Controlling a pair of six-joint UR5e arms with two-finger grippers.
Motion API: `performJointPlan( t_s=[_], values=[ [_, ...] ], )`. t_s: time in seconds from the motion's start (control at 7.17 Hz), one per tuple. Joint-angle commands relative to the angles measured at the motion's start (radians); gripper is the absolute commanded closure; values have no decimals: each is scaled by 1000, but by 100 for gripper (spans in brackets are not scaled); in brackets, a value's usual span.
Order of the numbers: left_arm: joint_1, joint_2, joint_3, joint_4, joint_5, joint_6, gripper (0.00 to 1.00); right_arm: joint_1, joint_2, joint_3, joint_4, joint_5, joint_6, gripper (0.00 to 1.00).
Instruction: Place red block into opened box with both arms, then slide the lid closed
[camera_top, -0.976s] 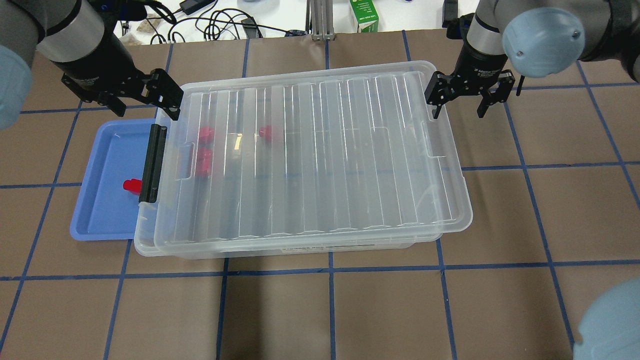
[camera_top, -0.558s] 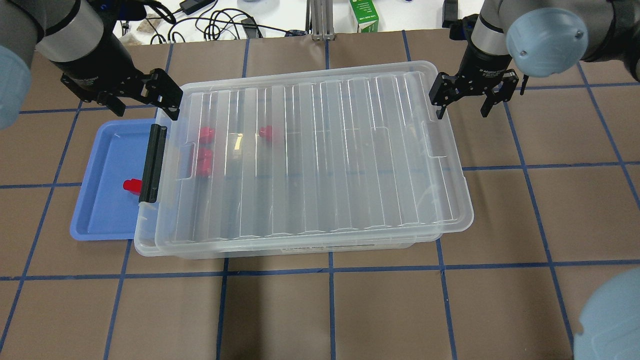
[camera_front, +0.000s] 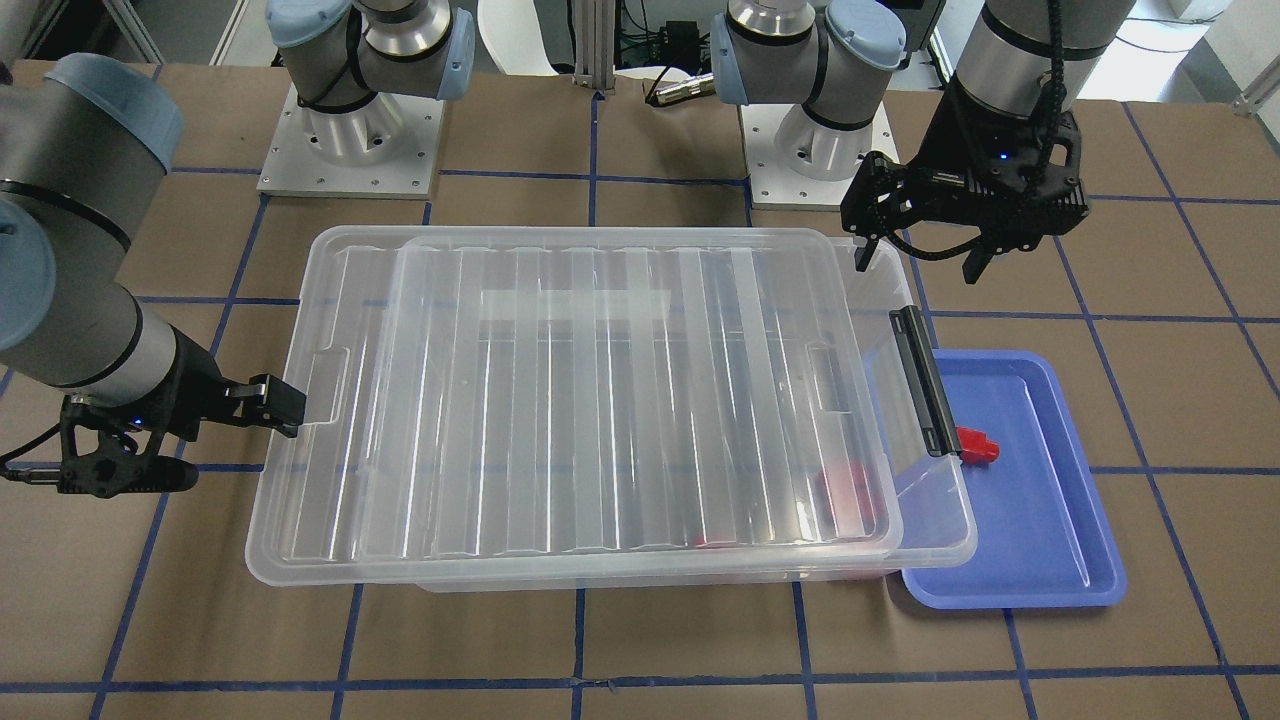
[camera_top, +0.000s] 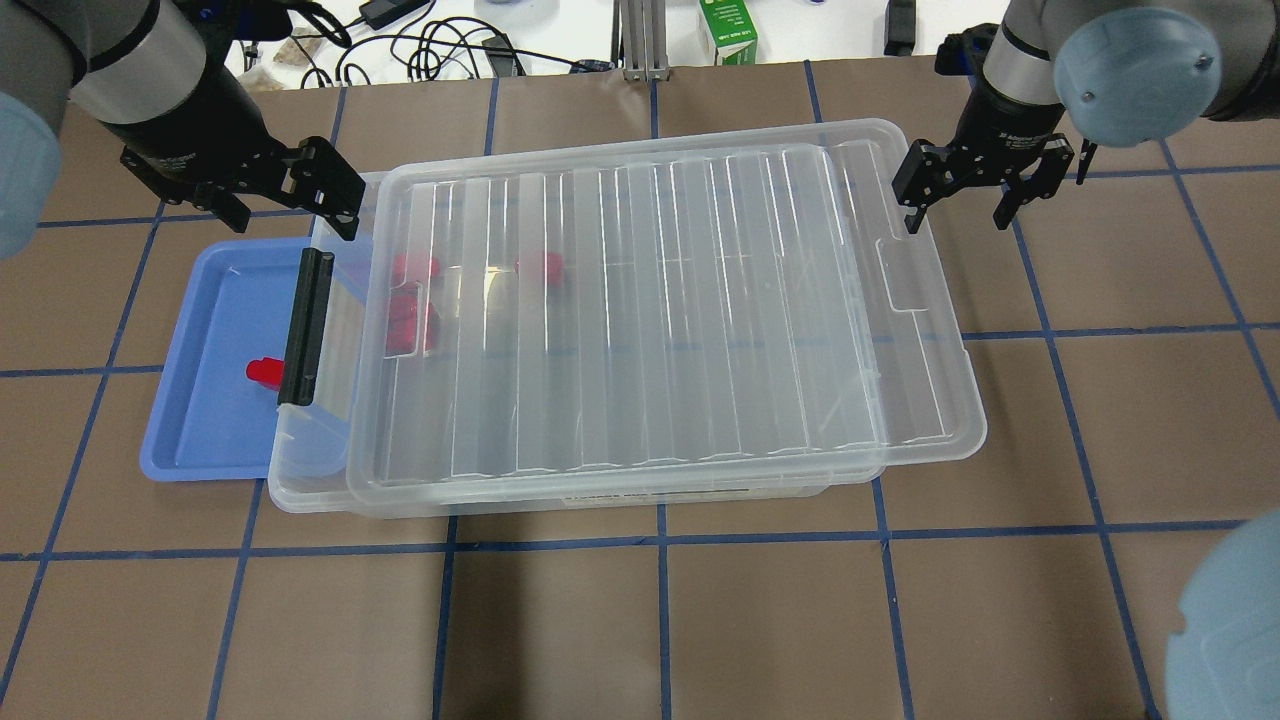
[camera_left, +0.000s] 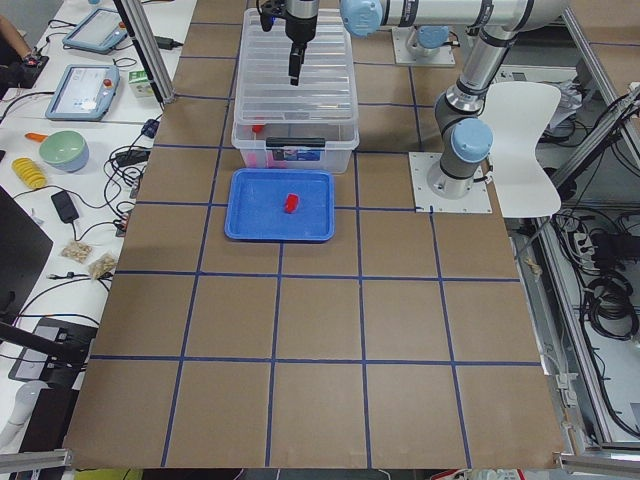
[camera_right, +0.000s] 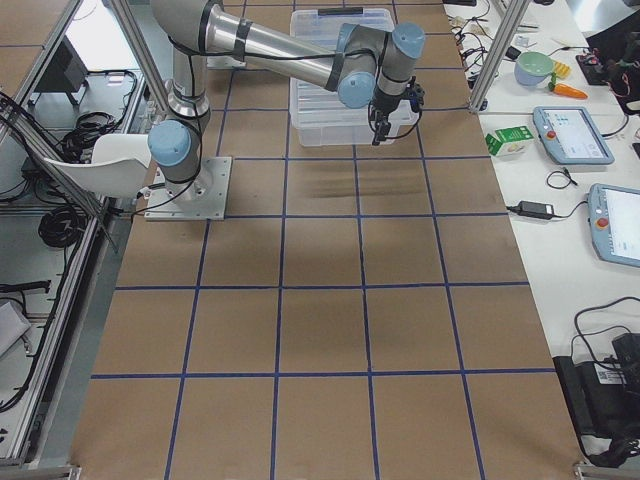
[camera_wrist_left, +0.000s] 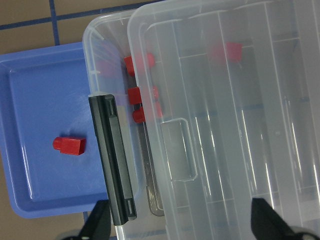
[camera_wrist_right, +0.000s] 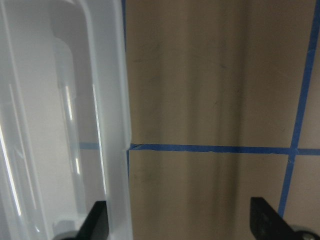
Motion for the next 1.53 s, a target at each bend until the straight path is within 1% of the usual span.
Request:
performJointPlan(
  t_s=[0.0,0.56,1.39],
  values=[
    [0,0,0,0,0,0,0,-37,-1,0,1,-2,-28,0],
    [0,0,0,0,0,0,0,-109,-1,-2,1,-4,-129,0],
    [0,-1,0,0,-1,-1,0,-189,-1,-2,1,-7,-222,0]
  ],
)
